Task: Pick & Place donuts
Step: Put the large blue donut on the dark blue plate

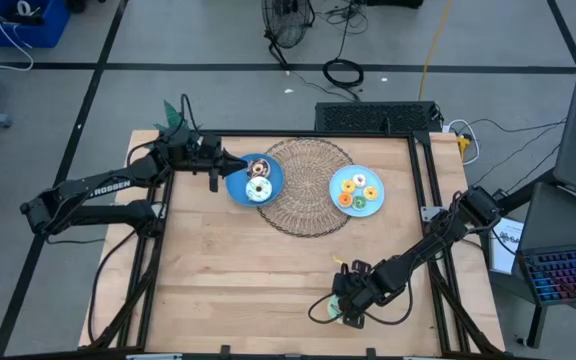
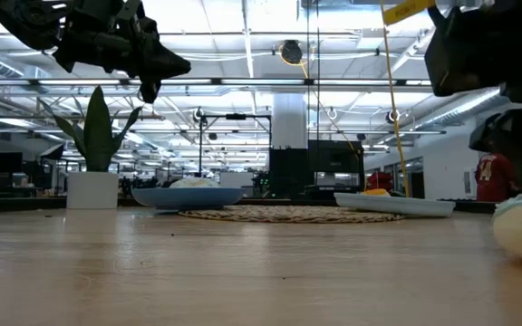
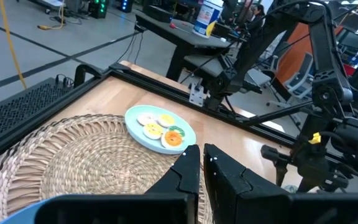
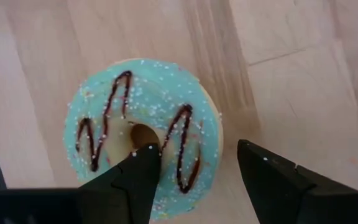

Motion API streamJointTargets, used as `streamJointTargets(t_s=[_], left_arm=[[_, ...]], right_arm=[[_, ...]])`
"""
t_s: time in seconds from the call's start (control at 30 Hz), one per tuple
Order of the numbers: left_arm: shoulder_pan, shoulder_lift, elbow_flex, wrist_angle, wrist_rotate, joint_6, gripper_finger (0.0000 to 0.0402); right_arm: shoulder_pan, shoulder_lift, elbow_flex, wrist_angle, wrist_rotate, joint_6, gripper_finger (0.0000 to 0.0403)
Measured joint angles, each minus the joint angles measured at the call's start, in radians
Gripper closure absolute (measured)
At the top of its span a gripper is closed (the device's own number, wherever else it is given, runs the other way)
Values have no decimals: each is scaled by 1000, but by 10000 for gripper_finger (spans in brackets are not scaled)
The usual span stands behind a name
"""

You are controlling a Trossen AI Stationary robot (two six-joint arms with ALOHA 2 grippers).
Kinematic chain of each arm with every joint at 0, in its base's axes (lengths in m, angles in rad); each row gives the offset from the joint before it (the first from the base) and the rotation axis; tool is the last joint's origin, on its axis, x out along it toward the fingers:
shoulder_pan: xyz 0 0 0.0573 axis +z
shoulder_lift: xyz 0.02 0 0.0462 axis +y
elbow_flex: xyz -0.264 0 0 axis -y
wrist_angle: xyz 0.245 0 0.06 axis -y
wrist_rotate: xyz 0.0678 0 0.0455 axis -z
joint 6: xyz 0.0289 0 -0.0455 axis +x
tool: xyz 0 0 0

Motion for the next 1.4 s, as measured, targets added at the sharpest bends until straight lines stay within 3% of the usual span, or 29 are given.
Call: streamJointTargets(t_s=[0.17,0.33,0.67,1.07,1.2,1.4], left_arm=[[0,0,0,0,0,0,378],[0,0,0,0,0,0,378],[0,0,0,-1,0,0,378],[-61,0,0,-6,-2,31,378],[-127,9,0,-22,-9,92,378],[-287,105,0,-20,-129,255,377]], right_arm=[[-7,0,0,6,-1,-38,222],[-24,0,-1,24,10,-88,280],[-73,0,-1,38,143,-228,388],[-188,-20,-2,55,376,-462,377],[-241,-47,-2,100,454,-579,390],[-310,-95,-2,231,568,-794,388]])
